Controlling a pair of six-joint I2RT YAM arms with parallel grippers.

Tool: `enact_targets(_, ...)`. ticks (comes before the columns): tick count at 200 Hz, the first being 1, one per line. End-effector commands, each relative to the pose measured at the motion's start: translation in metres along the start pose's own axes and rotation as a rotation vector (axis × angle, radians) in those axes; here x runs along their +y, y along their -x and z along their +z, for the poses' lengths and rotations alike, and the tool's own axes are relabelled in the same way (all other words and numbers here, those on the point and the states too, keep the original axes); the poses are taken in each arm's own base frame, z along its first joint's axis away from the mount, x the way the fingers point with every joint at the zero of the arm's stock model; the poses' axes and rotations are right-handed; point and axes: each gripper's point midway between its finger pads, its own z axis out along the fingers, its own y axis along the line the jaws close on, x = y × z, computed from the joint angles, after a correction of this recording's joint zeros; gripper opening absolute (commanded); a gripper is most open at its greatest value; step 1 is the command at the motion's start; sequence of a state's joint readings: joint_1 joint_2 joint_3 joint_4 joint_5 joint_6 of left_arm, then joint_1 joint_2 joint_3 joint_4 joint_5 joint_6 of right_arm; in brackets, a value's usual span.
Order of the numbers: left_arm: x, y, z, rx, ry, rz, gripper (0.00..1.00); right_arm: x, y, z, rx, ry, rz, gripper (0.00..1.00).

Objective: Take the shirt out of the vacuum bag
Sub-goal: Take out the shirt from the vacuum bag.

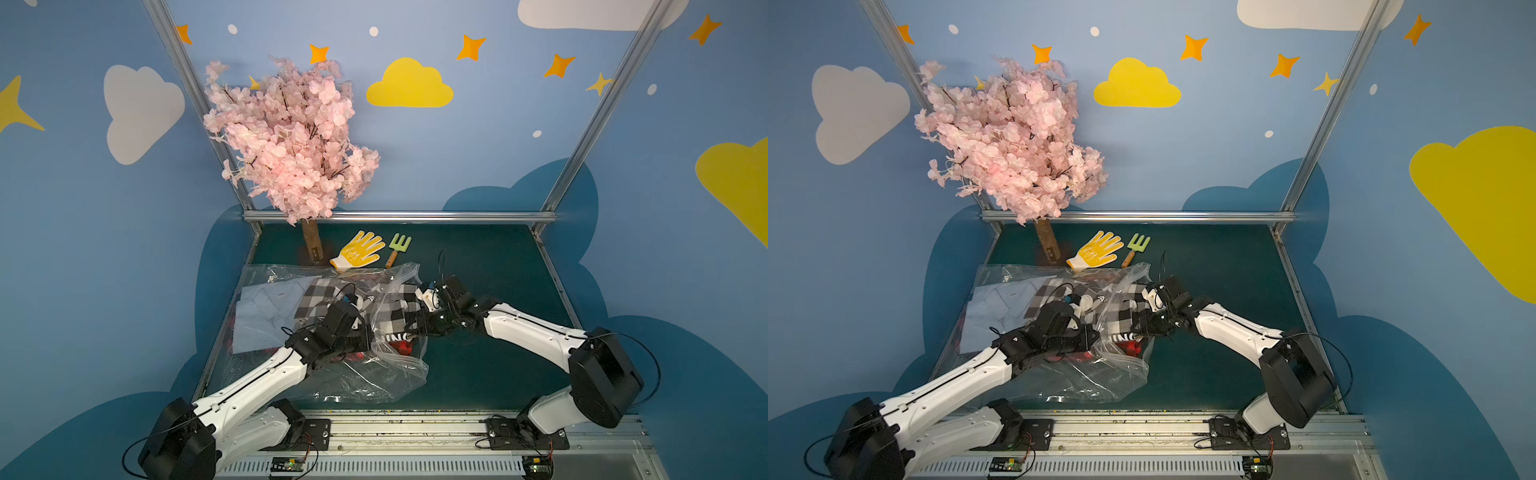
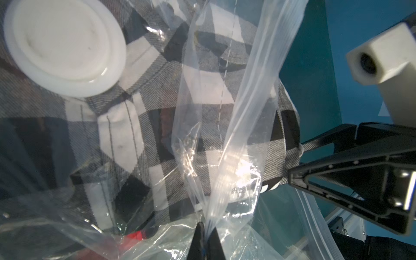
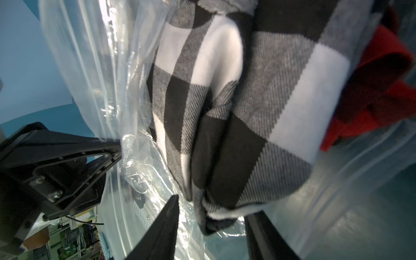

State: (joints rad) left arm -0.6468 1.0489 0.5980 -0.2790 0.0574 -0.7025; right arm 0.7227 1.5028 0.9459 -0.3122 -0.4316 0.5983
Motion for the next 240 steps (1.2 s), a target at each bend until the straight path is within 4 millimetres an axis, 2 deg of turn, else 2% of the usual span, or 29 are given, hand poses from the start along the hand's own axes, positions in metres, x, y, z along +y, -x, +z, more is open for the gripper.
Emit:
enact_targets(1,0.009,-0.007,0.003,0.020,0.021,0.002,0.04,0.007,0.008,-0.011,-0.029,0.028,-0.010,0.48)
enact_targets(58,0.012,-0.013,0.005,0.031,0.015,-0.009,0.04,0.009,0.017,0.008,0.000,0.050,-0.002,0.47)
enact_targets(116,0.017,-0.023,0.013,0.055,0.010,-0.023,0.04,0.005,-0.003,0.020,0.044,0.037,0.011,0.49)
enact_targets(166,0.016,-0.025,0.018,0.074,0.006,-0.026,0.03,-0.002,0.000,0.035,0.067,-0.008,0.013,0.48)
enact_targets(200,0.016,-0.027,0.022,0.083,0.001,-0.033,0.03,-0.003,0.005,0.045,0.078,-0.043,0.005,0.37)
enact_targets(240,0.016,-0.026,0.022,0.080,0.008,-0.025,0.03,0.003,0.015,0.045,0.051,-0.039,-0.009,0.01)
